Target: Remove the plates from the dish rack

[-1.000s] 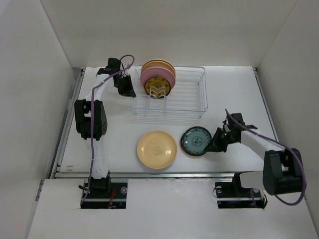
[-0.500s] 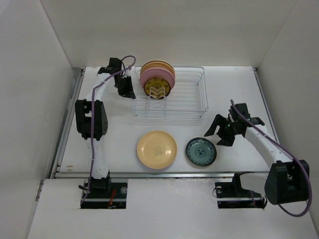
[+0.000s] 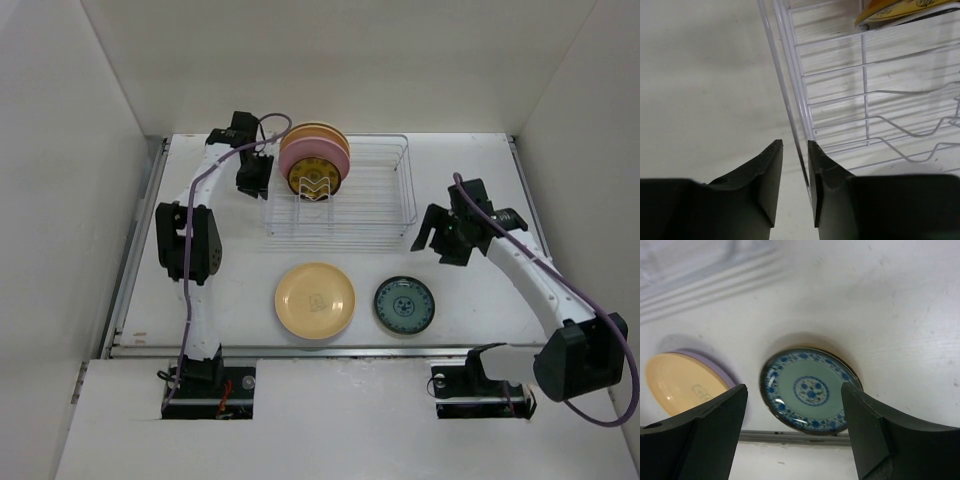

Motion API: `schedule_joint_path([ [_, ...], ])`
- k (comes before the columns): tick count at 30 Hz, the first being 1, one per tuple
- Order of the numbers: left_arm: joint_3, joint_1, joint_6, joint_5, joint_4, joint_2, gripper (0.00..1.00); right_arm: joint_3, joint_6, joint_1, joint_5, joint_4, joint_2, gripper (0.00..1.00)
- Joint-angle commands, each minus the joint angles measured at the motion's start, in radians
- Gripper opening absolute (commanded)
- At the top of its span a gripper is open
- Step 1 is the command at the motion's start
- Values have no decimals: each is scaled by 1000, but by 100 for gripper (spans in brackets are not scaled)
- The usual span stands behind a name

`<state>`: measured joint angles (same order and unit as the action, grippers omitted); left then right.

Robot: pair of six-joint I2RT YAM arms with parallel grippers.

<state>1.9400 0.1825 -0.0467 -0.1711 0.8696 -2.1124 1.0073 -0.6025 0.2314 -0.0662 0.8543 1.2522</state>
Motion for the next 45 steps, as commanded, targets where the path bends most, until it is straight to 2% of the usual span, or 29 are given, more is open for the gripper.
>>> schedule_joint_path([
  [1, 31, 3, -133, 45, 5, 123, 27, 134, 20, 35, 42, -52, 13, 81],
  [5, 91, 44, -267, -14, -55, 123, 27, 201, 90, 59, 42, -81, 102, 81],
  [6, 91, 58, -353, -52, -55, 123, 27, 218, 111, 69, 42, -81, 124, 81],
  [8, 91, 106, -462, -88, -70, 114, 32, 264, 127, 78, 42, -95, 176, 81],
  [9, 91, 121, -546, -97, -81, 114, 38, 275, 138, 78, 31, -95, 190, 81],
  [11, 100, 146, -596, -134, -95, 88, 42, 304, 147, 88, -4, -132, 225, 81],
  [13, 123, 146, -596, -184, -151, 66, 46, 318, 158, 88, -14, -147, 246, 81],
  [17, 189, 146, -549, -194, -244, -4, 55, 340, 168, 97, -37, -156, 288, 81],
  [19, 198, 146, -495, -185, -294, -29, 56, 349, 178, 108, -46, -156, 297, 81],
  [25, 135, 146, -464, -165, -389, -29, 61, 349, 196, 129, -46, -147, 297, 81],
  [31, 163, 146, -473, -143, -370, -103, 63, 340, 196, 148, -46, -147, 316, 81],
  [38, 177, 146, -452, -165, -342, -153, 53, 349, 196, 175, -46, -127, 316, 81],
  [40, 177, 137, -443, -150, -342, -153, 47, 349, 196, 184, -46, -117, 316, 81],
  [41, 177, 137, -433, -150, -342, -153, 42, 349, 196, 184, -46, -116, 316, 81],
  [42, 177, 137, -433, -150, -342, -153, 25, 349, 196, 193, -46, -116, 316, 81],
  [45, 177, 127, -404, -125, -371, -123, 0, 349, 196, 194, -37, -106, 306, 81],
])
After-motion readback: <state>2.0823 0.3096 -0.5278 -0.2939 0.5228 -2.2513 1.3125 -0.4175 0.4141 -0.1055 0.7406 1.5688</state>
